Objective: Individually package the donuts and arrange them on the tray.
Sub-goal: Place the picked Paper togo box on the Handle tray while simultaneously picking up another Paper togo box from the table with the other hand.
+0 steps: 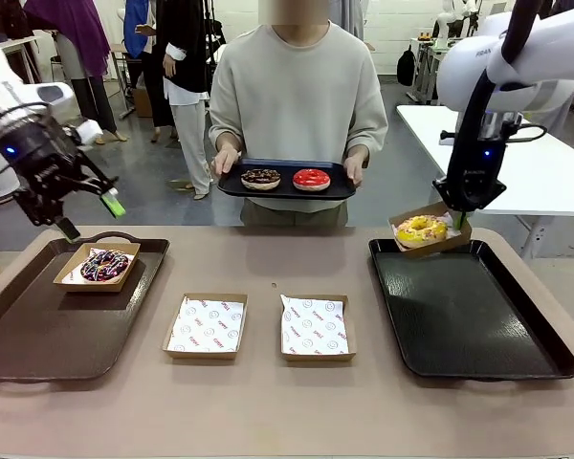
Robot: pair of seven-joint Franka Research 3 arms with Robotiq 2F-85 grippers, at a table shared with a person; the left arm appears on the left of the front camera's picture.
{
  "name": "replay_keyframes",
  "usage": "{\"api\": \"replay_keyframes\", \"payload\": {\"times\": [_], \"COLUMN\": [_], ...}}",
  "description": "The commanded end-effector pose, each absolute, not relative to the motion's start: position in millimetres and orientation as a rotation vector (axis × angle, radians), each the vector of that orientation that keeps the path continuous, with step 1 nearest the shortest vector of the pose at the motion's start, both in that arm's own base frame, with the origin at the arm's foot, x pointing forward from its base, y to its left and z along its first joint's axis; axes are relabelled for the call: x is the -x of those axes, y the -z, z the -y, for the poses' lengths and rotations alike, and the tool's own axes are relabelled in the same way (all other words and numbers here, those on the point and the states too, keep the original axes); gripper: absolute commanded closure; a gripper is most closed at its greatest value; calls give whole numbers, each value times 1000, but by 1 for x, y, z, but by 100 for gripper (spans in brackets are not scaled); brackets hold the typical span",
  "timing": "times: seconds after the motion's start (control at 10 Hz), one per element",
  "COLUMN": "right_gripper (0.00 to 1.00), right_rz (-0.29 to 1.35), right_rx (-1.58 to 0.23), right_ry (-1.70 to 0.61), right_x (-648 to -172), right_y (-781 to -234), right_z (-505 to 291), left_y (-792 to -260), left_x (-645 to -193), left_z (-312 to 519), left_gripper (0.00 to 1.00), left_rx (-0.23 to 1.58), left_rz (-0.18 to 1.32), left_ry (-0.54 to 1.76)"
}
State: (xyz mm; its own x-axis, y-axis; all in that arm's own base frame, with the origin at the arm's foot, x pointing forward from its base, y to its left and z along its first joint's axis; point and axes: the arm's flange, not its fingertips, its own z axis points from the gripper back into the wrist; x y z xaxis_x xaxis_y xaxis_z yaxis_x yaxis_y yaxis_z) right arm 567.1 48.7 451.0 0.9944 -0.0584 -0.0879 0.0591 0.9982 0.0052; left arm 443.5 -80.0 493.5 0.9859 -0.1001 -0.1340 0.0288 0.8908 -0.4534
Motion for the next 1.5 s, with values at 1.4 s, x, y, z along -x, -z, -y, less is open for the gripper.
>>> {"api": "replay_keyframes", "payload": {"times": [1.4], "right_gripper": [98], "right_rz": [-95], "right_rx": [-55], "right_ry": [60], "right_x": [-566], "right_y": [-423], "right_z": [-29], "left_y": [-362], "left_x": [-440], "left_z": [233], "left_gripper": [0], "left_rx": [78], "left_rz": [-29], "left_ry": [105]}}
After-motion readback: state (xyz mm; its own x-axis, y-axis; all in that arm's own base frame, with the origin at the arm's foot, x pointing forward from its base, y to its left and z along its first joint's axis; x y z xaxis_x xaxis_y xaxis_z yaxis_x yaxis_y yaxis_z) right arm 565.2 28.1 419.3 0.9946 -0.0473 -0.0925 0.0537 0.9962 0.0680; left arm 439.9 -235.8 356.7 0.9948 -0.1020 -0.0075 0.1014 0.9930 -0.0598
